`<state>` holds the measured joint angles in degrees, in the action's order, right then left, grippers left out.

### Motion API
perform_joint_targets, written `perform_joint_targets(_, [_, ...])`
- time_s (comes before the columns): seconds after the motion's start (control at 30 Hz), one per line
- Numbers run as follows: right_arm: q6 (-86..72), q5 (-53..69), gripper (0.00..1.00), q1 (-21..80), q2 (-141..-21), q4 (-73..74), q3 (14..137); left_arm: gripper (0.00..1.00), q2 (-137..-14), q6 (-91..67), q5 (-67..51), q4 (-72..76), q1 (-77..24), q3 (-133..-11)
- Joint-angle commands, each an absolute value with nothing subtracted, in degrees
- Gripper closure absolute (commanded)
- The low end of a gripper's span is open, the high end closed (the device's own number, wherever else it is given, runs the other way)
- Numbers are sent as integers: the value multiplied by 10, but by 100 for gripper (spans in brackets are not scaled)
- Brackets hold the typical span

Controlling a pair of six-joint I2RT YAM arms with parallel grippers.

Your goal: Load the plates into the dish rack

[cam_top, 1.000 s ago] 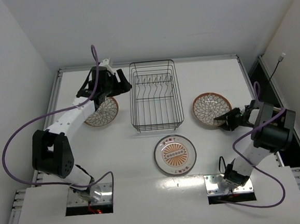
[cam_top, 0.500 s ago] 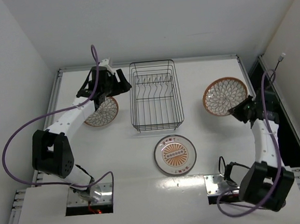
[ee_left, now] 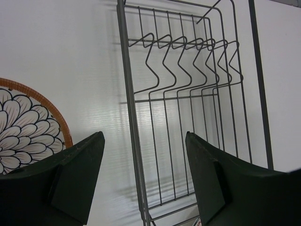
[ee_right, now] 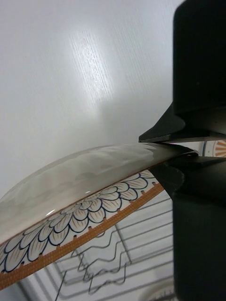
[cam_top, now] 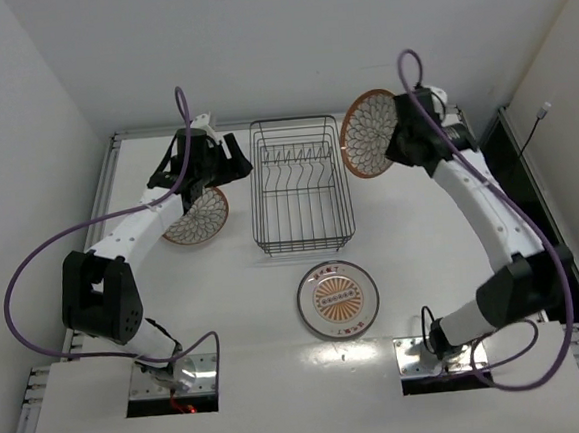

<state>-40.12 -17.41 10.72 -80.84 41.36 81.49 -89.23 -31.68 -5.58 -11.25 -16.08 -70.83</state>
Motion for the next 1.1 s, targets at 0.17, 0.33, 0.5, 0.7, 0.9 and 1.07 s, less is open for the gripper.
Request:
perform_joint_targets(0.17, [-369,-423,100,217,-1003,491,1076,33,-864,-308,-40,-103,-162,-714])
perform_joint_targets(0.33, [-374,-483,100,243,-1073,521,1128,33,-864,-308,-34,-108,-162,-719])
perform_joint_targets(0.5, [-380,-491,100,256,-1107,508,1140,33,-853,-298,1,-119,-162,-724])
perform_joint_targets(0.7, [-385,-491,100,279,-1138,508,1145,33,-819,-286,68,-125,-162,-719])
perform_joint_targets(0.9, [-390,-526,100,297,-1166,513,1157,33,-808,-280,85,-125,-162,-719])
perform_joint_targets(1.07, [-436,-561,100,324,-1212,571,1194,33,-802,-280,85,-125,-162,-719])
